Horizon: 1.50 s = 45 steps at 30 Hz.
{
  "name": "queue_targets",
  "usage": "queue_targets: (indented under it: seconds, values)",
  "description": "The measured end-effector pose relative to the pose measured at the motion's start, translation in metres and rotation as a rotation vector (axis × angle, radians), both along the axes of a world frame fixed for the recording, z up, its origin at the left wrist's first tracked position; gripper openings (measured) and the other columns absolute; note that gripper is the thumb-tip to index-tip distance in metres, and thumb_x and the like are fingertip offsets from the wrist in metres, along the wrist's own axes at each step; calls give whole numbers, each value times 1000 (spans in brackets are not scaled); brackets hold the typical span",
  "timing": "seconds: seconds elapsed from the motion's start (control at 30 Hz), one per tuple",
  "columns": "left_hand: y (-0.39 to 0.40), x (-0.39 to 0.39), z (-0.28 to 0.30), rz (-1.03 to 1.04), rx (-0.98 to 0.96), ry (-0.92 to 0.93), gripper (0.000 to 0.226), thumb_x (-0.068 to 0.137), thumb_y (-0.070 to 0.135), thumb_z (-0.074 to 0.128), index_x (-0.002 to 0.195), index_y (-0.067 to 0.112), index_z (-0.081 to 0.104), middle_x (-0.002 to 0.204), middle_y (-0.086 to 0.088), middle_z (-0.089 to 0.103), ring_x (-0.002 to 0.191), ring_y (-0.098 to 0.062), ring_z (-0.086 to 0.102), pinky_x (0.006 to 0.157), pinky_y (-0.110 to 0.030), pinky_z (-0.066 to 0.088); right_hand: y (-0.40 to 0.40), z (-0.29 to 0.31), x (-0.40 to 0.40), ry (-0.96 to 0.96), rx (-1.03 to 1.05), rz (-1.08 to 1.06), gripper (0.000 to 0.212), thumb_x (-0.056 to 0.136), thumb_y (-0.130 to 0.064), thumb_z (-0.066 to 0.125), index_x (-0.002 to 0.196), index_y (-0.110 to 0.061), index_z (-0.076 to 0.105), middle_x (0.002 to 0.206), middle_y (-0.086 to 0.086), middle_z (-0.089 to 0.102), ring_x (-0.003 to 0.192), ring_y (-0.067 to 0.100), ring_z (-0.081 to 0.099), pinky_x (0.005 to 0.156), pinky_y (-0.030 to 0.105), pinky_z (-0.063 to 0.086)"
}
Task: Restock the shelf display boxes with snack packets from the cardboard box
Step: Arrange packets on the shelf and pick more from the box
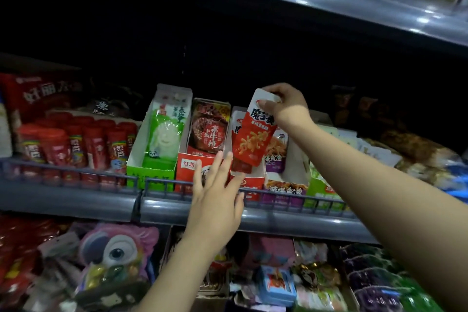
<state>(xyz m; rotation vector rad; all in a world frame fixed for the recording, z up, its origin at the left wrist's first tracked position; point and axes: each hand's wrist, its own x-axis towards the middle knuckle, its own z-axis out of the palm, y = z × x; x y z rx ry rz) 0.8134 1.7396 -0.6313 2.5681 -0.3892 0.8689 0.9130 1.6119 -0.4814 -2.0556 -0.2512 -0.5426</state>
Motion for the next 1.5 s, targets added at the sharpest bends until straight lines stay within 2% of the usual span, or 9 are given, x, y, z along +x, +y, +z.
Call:
queue_targets:
  seconds: [0.1, 0.2, 0.37, 0.5, 0.6, 0.7, 0.97, 1.3, 1.5]
  values:
    - [-2, 6, -7, -3, -45, -72, 31, 85, 23, 61, 116, 24, 62, 153, -5, 30, 145, -18, 13, 114, -46, -4, 5, -11, 15, 29, -141, 6, 14, 86, -20, 67, 92, -27, 57, 104, -2, 61, 95, 20, 62, 79, 38, 55]
    - [-5, 7, -8, 21, -68, -81, 31, 81, 21, 64, 111, 24, 62, 151, -6, 34, 144, -19, 16, 113, -48, -1, 6, -27, 26, 32, -257, 0, 11, 84, -23, 68, 91, -29, 63, 102, -6, 63, 93, 10, 58, 69, 22, 47]
    - [-8, 5, -7, 56, -74, -66, 30, 79, 20, 66, 108, 23, 63, 149, -7, 37, 143, -21, 20, 113, -55, 11, 7, -46, 38, -45, -346, -85, 11, 87, -31, 62, 87, -41, 66, 106, -10, 62, 116, 20, 44, 94, 38, 42]
    - [-9, 6, -8, 65, -73, -89, 31, 76, 19, 69, 106, 22, 65, 146, -7, 41, 141, -23, 26, 112, -56, 14, 3, -39, 43, 0, -489, -101, 32, 88, -22, 60, 117, -35, 61, 123, 4, 54, 122, 25, 41, 99, 39, 42]
    - [-9, 7, -8, 64, -89, -93, 31, 76, 18, 68, 107, 22, 65, 147, -7, 40, 142, -22, 25, 114, -55, 11, 2, -35, 51, 29, -649, -134, 52, 85, -6, 52, 120, -45, 56, 130, 3, 53, 121, 25, 43, 96, 35, 44]
    - [-10, 7, -9, 70, -81, -87, 34, 73, 16, 70, 107, 22, 66, 146, -7, 42, 141, -23, 28, 111, -56, 15, 4, -33, 50, -75, -764, -161, 49, 84, -7, 52, 118, -43, 58, 123, 2, 60, 114, 26, 51, 94, 40, 47]
    - [-9, 7, -9, 69, -89, -89, 36, 72, 14, 71, 107, 21, 66, 145, -7, 42, 140, -23, 29, 110, -55, 16, -5, -35, 46, -174, -632, -167, 30, 86, -10, 61, 116, -15, 60, 116, 11, 55, 101, 25, 57, 81, 27, 44]
    - [-9, 8, -13, 61, -83, -78, 38, 77, 15, 65, 115, 20, 63, 150, -7, 34, 143, -22, 20, 116, -51, 7, -11, -49, 34, -137, -430, -180, 42, 85, -23, 67, 123, -13, 54, 124, 8, 47, 103, 19, 54, 83, 23, 41]
    - [-16, -2, -14, 29, -143, -86, 43, 84, 23, 41, 122, 16, 60, 151, -9, 32, 143, -17, 15, 114, -44, 3, -20, -69, -15, -273, -286, -152, 29, 86, -19, 66, 114, -14, 60, 108, 3, 50, 82, 5, 50, 74, 17, 40]
